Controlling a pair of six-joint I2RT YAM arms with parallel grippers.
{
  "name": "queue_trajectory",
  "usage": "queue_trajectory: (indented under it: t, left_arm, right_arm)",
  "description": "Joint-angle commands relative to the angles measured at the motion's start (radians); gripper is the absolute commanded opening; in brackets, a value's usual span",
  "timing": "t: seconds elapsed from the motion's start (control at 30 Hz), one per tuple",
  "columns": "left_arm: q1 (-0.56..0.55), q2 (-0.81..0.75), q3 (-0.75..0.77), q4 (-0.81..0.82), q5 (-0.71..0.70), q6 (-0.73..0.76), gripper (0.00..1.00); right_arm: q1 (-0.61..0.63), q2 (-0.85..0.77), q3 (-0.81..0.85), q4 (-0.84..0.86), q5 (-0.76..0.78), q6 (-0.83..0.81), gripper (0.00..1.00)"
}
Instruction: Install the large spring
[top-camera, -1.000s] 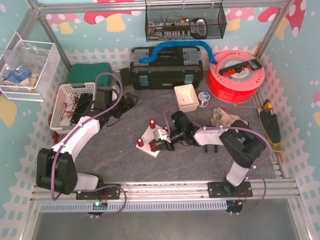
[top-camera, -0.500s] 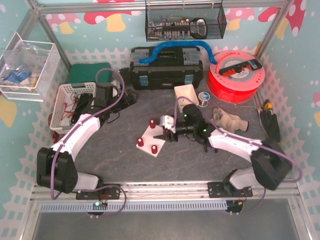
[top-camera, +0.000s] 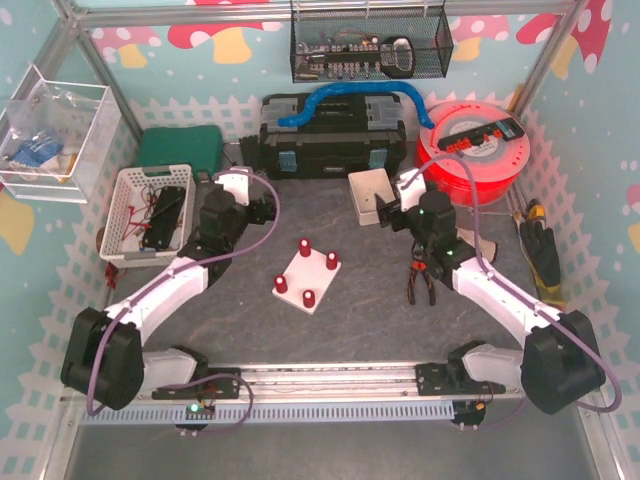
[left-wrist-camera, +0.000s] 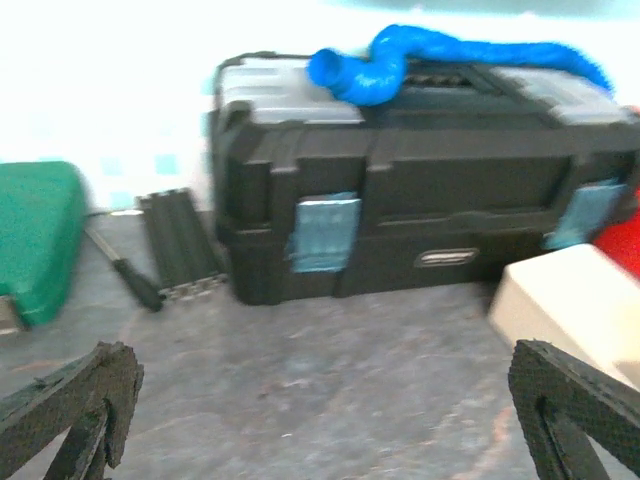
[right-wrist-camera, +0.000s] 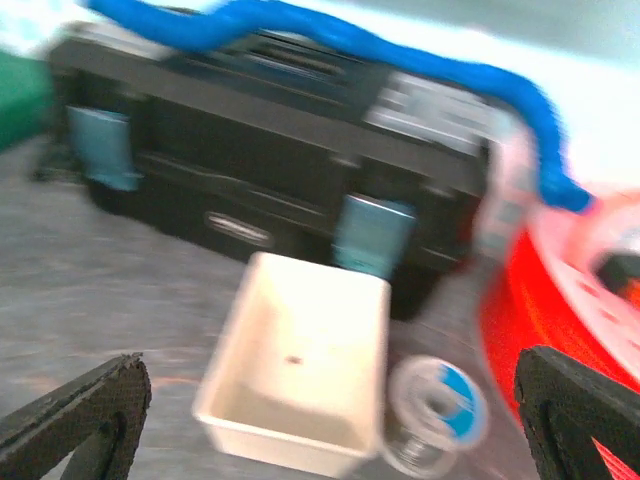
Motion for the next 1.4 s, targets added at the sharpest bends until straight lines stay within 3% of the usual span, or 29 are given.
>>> queue_trajectory:
  t: [0.0, 0.3, 0.6, 0.7, 0.83, 0.97, 1.37]
  left_arm:
    - [0.017, 0.019, -0.100, 0.211, -0.199, 0.134, 0.99]
    - [0.178, 0.034, -0.330, 0.401, -0.200, 0.037, 0.99]
    - [0.221, 0.165, -0.414, 0.652, -0.172, 0.029, 0.99]
    - [0.224, 0.207, -0.372, 0.624, -0.176, 0.071, 0.99]
    - [0.224, 0.208, -0.400, 0.704, -0.139, 0.149, 0.99]
    - [0.239, 0.255, -0.445, 0.861, -0.209, 0.135, 0.99]
    - [0.314, 0.256, -0.545, 1.014, -0.020, 0.096, 0.99]
  right_arm:
    - [-0.099, 0.021, -0.090, 0.132, 0.148, 0.059, 0.98]
    - [-0.261, 0.113, -0.287, 0.457, 0.151, 0.098, 0.97]
    - [-0.323, 0.286, -0.170, 0.522, 0.045, 0.006, 0.97]
    - [-0.340, 0.311, -0.144, 0.472, 0.076, -0.003, 0.97]
    - [-0.399, 0.271, -0.184, 0.493, 0.018, 0.003, 0.97]
    - [-0.443, 0.249, -0.219, 0.491, -0.052, -0.049, 0.97]
    - [-0.528, 0.314, -0.373, 0.740, -0.265, -0.013, 0.97]
